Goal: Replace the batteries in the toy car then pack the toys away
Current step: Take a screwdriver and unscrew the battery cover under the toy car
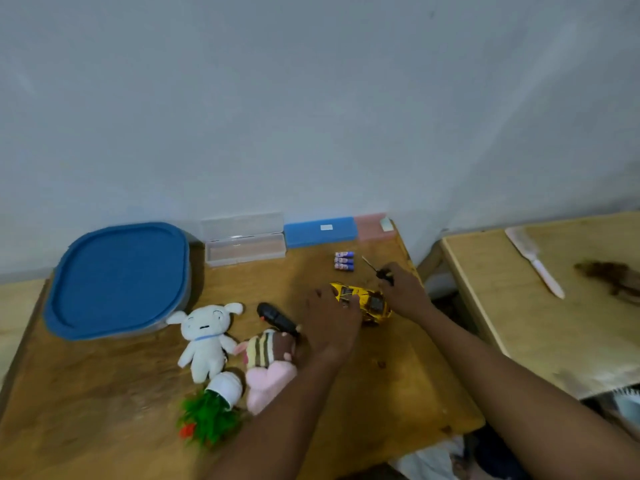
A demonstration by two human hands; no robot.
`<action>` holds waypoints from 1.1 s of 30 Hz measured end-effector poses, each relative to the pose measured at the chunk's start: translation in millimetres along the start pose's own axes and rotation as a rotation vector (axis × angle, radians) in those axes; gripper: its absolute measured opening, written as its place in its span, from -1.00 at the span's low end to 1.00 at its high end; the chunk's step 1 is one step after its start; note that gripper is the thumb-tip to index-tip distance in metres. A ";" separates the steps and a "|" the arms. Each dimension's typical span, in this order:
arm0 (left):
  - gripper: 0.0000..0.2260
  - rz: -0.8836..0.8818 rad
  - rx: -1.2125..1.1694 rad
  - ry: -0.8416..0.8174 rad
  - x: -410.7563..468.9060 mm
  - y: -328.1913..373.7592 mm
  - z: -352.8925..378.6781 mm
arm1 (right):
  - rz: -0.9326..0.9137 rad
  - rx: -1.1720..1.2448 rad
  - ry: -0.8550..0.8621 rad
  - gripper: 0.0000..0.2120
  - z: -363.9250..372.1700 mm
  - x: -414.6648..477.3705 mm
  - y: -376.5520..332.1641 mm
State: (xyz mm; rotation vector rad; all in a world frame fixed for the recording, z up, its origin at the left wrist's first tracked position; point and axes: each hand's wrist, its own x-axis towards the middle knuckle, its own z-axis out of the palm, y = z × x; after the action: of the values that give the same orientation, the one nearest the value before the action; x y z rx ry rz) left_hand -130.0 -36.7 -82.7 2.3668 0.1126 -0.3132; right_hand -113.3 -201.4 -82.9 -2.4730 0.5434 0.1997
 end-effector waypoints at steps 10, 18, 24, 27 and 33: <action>-0.29 -0.503 -0.341 -0.101 -5.2 27.2 27.3 | 0.036 0.330 -0.113 -0.76 0.0 -32.7 26.6; -0.46 -0.503 -0.217 -0.022 -18.6 27.8 40.5 | 0.065 0.495 -0.267 -0.95 -5.5 -48.1 44.1; -0.39 -0.557 -0.453 -0.067 -24.7 18.6 38.8 | 0.152 0.542 -0.447 -0.82 -28.7 -55.7 47.1; -0.48 -0.552 -0.682 -0.123 -37.2 21.3 19.7 | 0.159 0.586 -0.442 -0.79 -36.0 -54.9 44.5; -0.44 -0.457 -1.068 -0.326 -53.5 3.4 -23.1 | 0.023 0.622 -0.448 -0.84 -51.5 -66.6 13.0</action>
State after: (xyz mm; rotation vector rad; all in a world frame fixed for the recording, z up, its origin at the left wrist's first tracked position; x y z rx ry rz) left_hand -176.7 -22.9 -50.5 1.1958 0.5230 -0.6528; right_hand -178.1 -218.6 -30.4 -1.7463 0.3657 0.4965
